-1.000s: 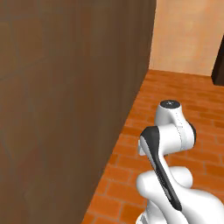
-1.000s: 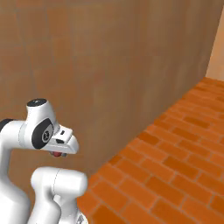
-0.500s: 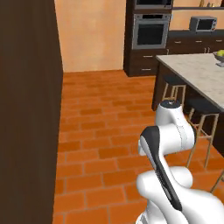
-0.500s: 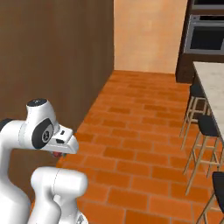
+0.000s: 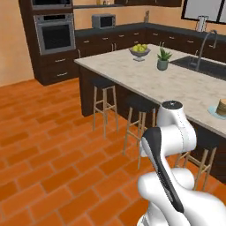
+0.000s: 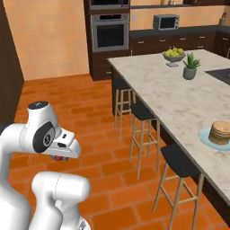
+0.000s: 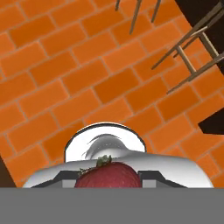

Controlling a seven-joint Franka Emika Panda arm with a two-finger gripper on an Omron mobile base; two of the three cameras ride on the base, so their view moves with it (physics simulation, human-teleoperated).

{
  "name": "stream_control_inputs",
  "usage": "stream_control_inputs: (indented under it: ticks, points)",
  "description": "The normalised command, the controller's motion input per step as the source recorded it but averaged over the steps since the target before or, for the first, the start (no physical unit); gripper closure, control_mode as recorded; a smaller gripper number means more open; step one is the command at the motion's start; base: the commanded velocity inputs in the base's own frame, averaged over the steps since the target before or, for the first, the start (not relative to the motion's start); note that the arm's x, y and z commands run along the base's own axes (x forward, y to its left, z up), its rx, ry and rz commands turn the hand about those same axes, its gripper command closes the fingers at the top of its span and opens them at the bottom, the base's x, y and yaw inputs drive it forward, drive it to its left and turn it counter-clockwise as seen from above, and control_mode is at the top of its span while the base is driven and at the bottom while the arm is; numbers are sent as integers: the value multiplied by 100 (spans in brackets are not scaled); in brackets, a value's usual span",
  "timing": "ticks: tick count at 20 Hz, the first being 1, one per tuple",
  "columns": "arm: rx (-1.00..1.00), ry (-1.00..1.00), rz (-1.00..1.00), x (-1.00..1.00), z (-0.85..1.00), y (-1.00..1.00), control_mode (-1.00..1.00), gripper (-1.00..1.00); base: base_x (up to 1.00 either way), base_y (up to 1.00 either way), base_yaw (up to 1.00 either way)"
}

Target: Take the strawberry from the fridge and place it on top of the pancake, located on the dining counter.

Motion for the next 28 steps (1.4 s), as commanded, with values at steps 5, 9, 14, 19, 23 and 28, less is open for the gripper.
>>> stream_control_inputs:
  ticks: [5,9,14,19,23,28]
  points:
    - [0,0,0,0,0,0,100,100,64,-5,-68]
    - [0,0,0,0,0,0,100,100,63,-4,-71]
    - [0,0,0,0,0,0,100,100,64,-8,-68]
    - [0,0,0,0,0,0,100,100,50,3,-63]
    - [0,0,0,0,0,0,100,100,42,39,-46]
    - [0,0,0,0,0,0,100,100,53,57,-37]
